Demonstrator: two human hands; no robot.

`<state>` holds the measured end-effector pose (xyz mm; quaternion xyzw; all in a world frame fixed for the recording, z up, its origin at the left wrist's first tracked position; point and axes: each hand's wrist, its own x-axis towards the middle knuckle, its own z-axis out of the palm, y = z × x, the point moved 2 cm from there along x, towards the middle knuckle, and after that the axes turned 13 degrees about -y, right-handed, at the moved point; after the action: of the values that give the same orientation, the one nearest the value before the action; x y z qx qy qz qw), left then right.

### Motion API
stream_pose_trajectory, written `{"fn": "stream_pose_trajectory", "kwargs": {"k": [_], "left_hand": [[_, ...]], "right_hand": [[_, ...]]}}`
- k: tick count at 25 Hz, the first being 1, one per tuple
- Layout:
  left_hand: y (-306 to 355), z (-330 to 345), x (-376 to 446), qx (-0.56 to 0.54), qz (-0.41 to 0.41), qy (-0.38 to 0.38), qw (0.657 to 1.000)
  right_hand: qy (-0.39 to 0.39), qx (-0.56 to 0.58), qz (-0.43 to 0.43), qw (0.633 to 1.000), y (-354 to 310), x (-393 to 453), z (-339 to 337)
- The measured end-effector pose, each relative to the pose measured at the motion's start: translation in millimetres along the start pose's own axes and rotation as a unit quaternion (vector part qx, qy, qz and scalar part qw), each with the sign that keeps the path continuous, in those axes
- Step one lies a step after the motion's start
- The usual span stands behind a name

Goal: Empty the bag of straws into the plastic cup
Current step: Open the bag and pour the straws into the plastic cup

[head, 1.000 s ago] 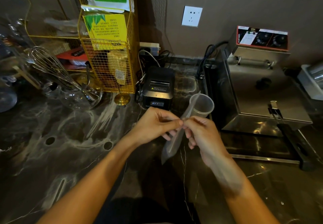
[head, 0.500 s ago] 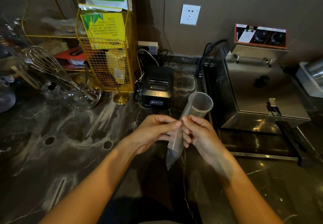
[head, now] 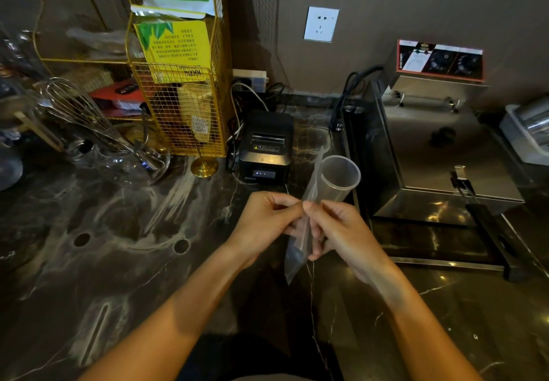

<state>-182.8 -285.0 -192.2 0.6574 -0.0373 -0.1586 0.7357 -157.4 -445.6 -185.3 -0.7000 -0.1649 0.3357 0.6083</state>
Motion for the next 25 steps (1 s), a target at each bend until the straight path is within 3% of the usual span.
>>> {"fn": "stream_pose_trajectory", "kwargs": {"k": [6, 15, 19, 22, 25], "left_hand": [[14, 1, -4, 0.056, -0.055, -0.081, 0.994], [13, -15, -11, 0.094, -0.048, 0.06, 0.993], [13, -5, -12, 0.136, -0.053, 0.004, 0.989], [14, 8, -10, 0.145, -0.049, -0.039, 0.987], [15, 9, -2, 0.195, -0.04, -0.023, 0.98]], "right_hand": [[0.057, 0.017, -0.002, 0.998, 5, -6, -3], [0.103, -0.054, 0.071, 0.991, 0, -24, -17], [0.158, -0.174, 0.117, 0.965, -5, -23, -14], [0.162, -0.225, 0.074, 0.958, -12, -16, -9], [0.123, -0.274, 0.035, 0.953, -13, -14, -5]]}}
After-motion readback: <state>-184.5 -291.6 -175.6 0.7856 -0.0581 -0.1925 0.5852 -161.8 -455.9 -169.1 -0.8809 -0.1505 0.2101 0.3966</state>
